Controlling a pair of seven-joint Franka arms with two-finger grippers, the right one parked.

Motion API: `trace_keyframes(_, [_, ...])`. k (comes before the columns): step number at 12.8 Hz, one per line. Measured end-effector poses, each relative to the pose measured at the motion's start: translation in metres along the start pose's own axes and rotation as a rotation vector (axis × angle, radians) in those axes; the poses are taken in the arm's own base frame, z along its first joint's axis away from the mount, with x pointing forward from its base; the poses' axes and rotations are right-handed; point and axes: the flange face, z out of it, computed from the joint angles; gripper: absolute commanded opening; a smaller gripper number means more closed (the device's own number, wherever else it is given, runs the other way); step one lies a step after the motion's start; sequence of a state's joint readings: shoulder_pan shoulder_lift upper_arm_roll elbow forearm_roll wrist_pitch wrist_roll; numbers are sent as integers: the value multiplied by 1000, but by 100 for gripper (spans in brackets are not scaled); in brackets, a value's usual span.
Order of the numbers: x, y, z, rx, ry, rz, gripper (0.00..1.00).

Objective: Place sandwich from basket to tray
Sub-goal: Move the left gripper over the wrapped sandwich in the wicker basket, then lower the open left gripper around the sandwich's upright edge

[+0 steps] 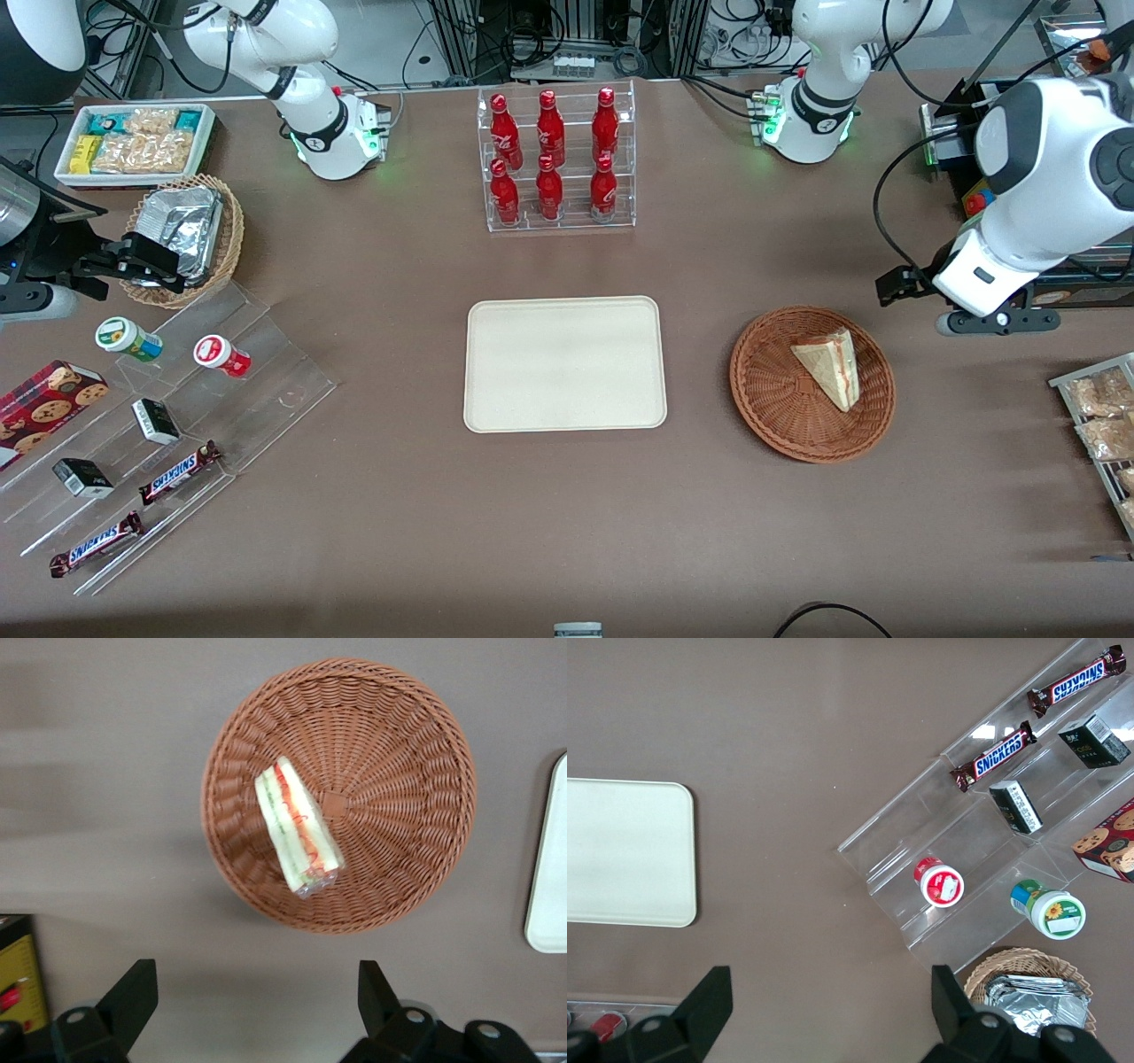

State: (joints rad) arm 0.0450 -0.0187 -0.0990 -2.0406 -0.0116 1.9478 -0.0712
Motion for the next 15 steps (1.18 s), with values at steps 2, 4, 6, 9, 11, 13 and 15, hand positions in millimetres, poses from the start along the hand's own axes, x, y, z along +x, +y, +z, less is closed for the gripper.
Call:
trace_keyframes(2, [-3, -1, 21, -9, 10, -33, 100])
trace_keyframes(4, [-7, -1, 39, -24, 30, -113, 100])
trace_keyframes(6, [-9, -2, 49, -33, 40, -173, 100])
trace_keyframes(9, [-9, -1, 52, -38, 48, -306, 100])
trace_keyframes(11, [-8, 0, 58, -45, 66, -385, 100])
trace_keyframes(13, [-10, 2, 71, -47, 70, -432, 100])
trace_keyframes(15, [-13, 9, 86, -43, 49, -440, 100])
